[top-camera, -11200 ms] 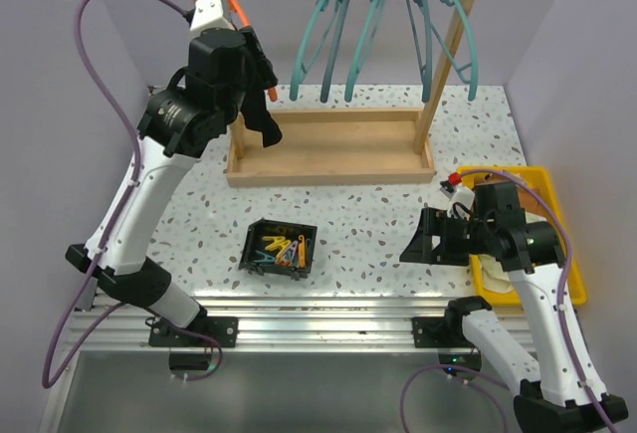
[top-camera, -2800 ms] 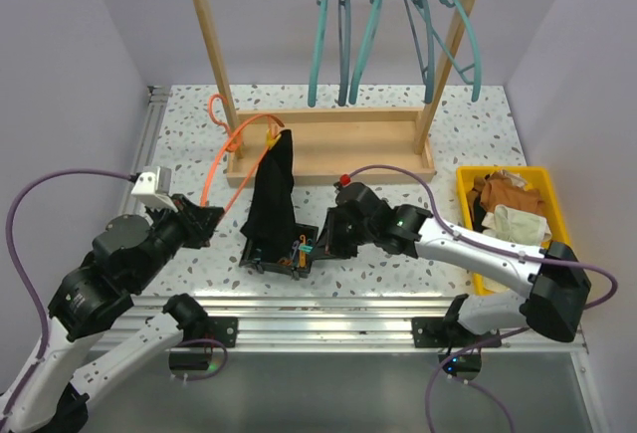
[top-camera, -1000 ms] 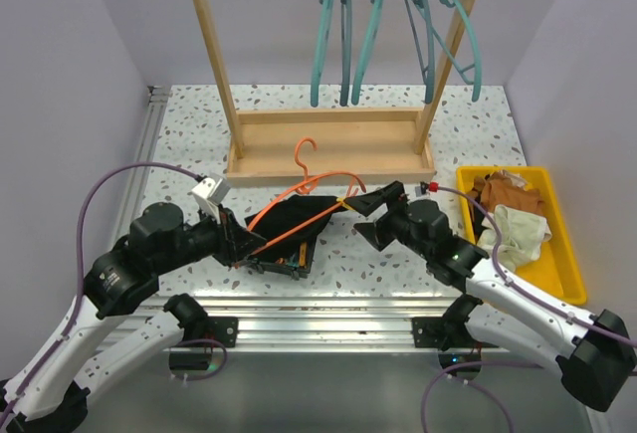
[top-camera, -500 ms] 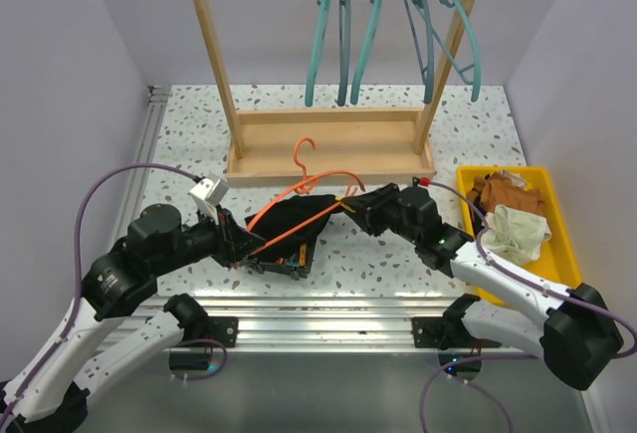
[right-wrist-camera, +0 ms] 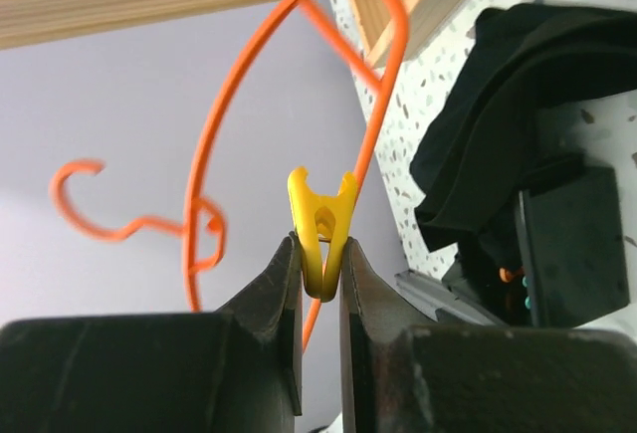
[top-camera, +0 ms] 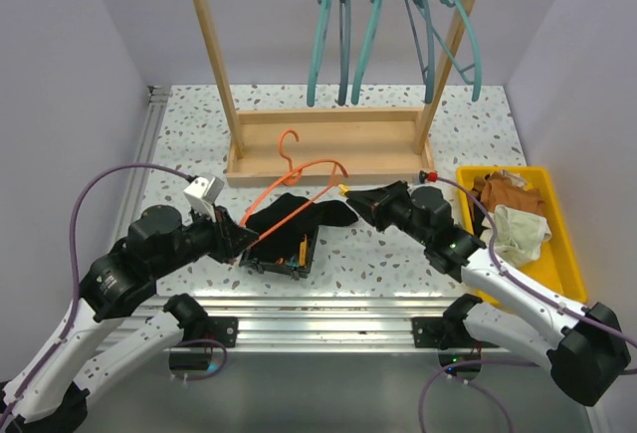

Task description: Remove the underwear clipped to the hanger

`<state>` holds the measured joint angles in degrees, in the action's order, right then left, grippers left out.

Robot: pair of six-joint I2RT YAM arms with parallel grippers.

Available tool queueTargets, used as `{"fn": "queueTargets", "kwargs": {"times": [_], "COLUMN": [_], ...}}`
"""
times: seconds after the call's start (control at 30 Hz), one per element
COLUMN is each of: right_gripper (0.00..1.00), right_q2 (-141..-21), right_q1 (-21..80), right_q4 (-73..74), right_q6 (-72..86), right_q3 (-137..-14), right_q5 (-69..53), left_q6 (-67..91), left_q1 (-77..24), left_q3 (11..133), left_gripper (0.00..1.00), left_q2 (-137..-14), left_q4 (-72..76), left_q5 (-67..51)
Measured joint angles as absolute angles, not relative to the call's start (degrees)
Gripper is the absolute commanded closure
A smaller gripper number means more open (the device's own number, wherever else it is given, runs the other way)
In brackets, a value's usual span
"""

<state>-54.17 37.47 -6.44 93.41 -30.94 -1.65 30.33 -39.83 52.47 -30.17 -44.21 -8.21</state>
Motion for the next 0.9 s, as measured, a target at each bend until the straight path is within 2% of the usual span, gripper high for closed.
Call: {"fn": "queueTargets", "kwargs": {"times": [0.17,0.3,0.57,0.83,0.9], "right_gripper": [1.0,1.0,1.0,1.0,0.87], "right_q2": [-53.3,-59.5,-70.3,-84.5,-86.4], "right_q1": [36.7,37.8,49.8,61.3,62.2], "right_q4": [-5.8,4.1,19.3,31.6,33.6], "right_q6": [90.1,81.1,66.7,60.2,59.2], "right_q3": [-31.4,-39.8,-55.6,-66.1,-67.6], "right_q5": [-6.2,-11.5,-12.6,-5.5,-3.7], "left_q6": [30.6,31.4,32.6,33.9,34.0], "left_q1": [-39.8,-39.8,-39.8,-39.8,-39.8], "left_q3": [53.8,56.1,60.2,62.2,62.5], "left_gripper": [1.0,1.0,1.0,1.0,1.0], "left_q2": [-31.3,-30.5,-27.8,-27.2,-26.7], "left_q4": [-48.8,-52.4,-54.8,-57.1,-58.0], "left_q5": [2.0,10.6,18.3,20.8,21.2]}}
